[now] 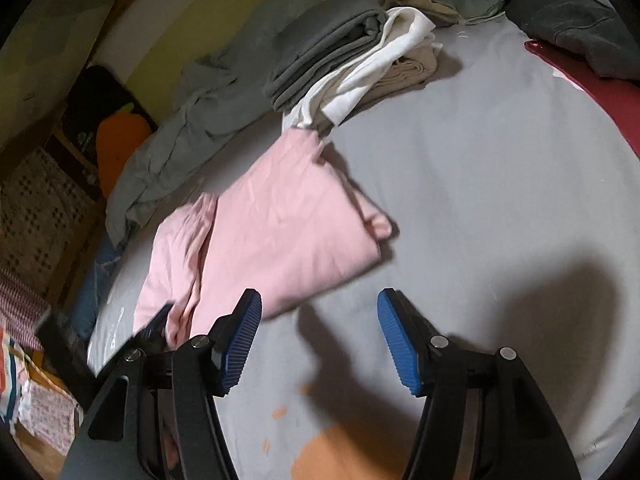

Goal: Fold small clothes

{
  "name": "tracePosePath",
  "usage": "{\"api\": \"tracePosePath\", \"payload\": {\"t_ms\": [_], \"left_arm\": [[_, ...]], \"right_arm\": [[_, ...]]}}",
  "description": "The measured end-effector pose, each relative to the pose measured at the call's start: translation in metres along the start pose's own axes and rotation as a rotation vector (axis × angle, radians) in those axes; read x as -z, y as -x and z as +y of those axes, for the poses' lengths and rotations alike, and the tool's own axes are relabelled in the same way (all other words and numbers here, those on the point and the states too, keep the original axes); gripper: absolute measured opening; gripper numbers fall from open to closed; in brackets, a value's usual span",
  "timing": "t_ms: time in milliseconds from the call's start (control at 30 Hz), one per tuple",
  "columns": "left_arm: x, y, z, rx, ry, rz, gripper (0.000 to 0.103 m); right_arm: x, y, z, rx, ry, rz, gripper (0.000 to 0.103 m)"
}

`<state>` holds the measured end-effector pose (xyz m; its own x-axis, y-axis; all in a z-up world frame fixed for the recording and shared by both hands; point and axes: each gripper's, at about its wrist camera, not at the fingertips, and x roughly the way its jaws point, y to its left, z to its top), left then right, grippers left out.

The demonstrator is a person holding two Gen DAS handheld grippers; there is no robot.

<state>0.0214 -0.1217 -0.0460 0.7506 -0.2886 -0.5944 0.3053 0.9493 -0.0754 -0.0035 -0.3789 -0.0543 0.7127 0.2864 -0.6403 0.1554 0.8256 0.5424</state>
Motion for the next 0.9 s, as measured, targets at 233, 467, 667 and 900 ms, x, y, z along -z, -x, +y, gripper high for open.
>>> {"api": "tracePosePath", "payload": {"t_ms": [233,467,667,900], "left_arm": [[0.013,0.016,-0.010,0.069,-0.001,-0.047,0.017],[-0.052,0.007,-0.009,0.014,-0.042,0.036,0.013],[-0.124,-0.069,0.009,0.129,0.126,0.273,0.010],[-0.150,-0.146,0.023,0.152,0.222,0.441,0.006]], "right_arm": [[-0.015,-0.017,0.001,0.014,-0.039,-0.072,0.047],[-0.017,-0.014,-0.009,0.007,-0.093,-0.069,0.037],[-0.013,-0.012,-0.008,0.027,-0.060,-0.075,0.037],[-0.013,-0.012,-0.010,0.013,-0.061,-0.067,0.037]]}}
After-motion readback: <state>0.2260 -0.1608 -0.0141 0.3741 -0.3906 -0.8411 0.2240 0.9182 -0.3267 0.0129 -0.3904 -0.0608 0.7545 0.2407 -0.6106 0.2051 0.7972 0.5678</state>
